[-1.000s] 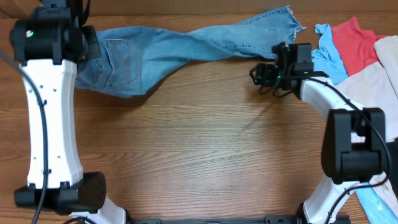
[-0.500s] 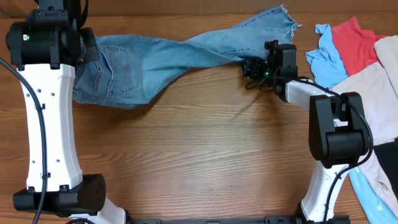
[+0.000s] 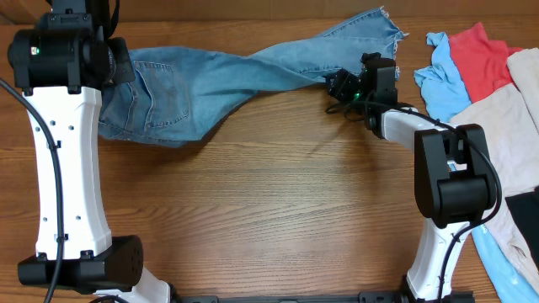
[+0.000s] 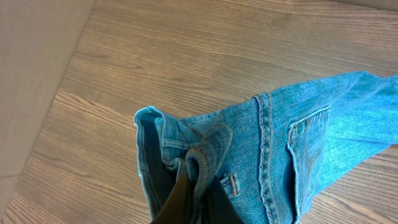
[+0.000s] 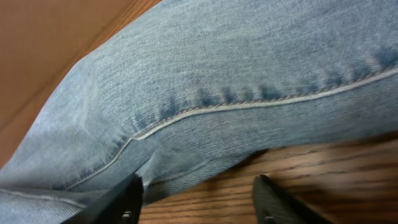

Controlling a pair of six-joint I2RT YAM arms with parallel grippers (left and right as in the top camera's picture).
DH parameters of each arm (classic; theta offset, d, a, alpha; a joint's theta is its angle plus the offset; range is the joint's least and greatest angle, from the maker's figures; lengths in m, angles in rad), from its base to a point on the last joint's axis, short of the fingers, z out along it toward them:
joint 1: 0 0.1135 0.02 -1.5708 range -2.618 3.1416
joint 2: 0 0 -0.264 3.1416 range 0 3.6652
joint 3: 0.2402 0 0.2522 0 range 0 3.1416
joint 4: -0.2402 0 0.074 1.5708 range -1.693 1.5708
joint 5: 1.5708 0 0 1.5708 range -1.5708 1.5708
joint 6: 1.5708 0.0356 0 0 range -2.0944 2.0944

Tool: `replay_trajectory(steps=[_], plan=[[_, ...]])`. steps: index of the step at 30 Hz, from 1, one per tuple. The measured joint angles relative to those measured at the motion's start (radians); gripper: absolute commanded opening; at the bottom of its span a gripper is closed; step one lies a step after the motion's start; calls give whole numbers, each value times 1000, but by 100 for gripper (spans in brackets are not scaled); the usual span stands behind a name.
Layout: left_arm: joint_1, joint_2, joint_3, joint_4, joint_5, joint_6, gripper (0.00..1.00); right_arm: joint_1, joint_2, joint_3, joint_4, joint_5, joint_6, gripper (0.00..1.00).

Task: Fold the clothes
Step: 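Grasp a jeans leg with the right gripper near the center, then lift the jeans with both grippers and stretch them across the table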

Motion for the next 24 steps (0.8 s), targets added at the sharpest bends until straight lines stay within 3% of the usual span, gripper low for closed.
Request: replay_trajectory(steps=[11,14,15,16,24], plan=[[0,0,0,-16,0,0,4,17,34,0,59,14,49,47],[0,0,0,-22,0,0,4,17,50,0,88,14,81,32],[0,0,0,-23,0,0,4,17,56,0,97,14,93,13],[0,0,0,-23,0,0,4,18,61,0,96,13,100,4],[0,0,0,-19,-11,0,4,6,63,3,26,-7,97,4]])
